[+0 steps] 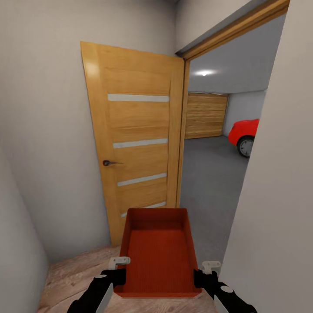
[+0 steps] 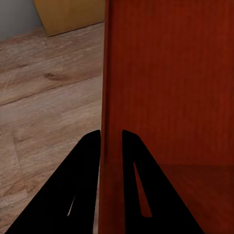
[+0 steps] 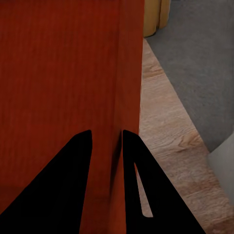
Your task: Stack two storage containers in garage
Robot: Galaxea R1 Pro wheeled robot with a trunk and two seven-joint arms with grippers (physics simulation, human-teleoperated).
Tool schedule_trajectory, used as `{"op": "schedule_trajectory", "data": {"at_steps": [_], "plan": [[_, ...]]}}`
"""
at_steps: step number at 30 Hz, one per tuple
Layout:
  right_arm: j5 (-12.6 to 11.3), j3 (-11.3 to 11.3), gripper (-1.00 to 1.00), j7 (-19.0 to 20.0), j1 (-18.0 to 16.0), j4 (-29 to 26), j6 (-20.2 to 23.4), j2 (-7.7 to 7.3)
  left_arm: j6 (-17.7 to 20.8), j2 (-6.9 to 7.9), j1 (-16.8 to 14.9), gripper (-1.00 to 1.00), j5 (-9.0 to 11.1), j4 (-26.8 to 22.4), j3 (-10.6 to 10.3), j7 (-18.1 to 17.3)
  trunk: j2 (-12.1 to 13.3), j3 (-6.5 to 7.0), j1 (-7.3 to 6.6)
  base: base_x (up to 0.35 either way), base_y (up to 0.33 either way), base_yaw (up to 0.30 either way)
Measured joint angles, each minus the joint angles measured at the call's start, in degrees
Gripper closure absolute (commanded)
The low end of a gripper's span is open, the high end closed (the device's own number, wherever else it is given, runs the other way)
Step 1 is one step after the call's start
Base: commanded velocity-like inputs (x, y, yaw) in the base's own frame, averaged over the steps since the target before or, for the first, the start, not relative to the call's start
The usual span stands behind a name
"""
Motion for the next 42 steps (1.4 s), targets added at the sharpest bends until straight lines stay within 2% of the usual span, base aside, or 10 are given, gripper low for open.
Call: {"op": "schedule_trajectory", "data": {"at_steps": [11,21,32,42], "plan": [[0.0,0.0,1.0,0.0,0.0,0.0,0.0,0.0,0.0,-0.01,0.0,1.0,0.0,0.0,0.0,0.0,0.0,0.0,0.0,0.279,0.223,-0.01],[0.0,0.0,1.0,0.0,0.0,-0.1,0.0,-0.01,-0.1,-0.03,0.0,1.0,0.0,0.1,0.1,0.0,0.0,0.01,0.0,0.264,0.203,-0.257],[-0.1,0.1,1.0,0.0,0.0,-0.1,0.0,-0.01,-0.3,0.01,0.0,1.0,0.0,0.1,0.0,-0.1,0.0,0.02,0.03,0.024,0.025,-0.29],[-0.1,0.1,1.0,0.0,0.0,-0.1,0.0,-0.01,-0.2,0.0,0.0,1.0,0.0,0.0,0.0,0.0,0.0,0.21,0.03,0.0,0.245,-0.29]]}}
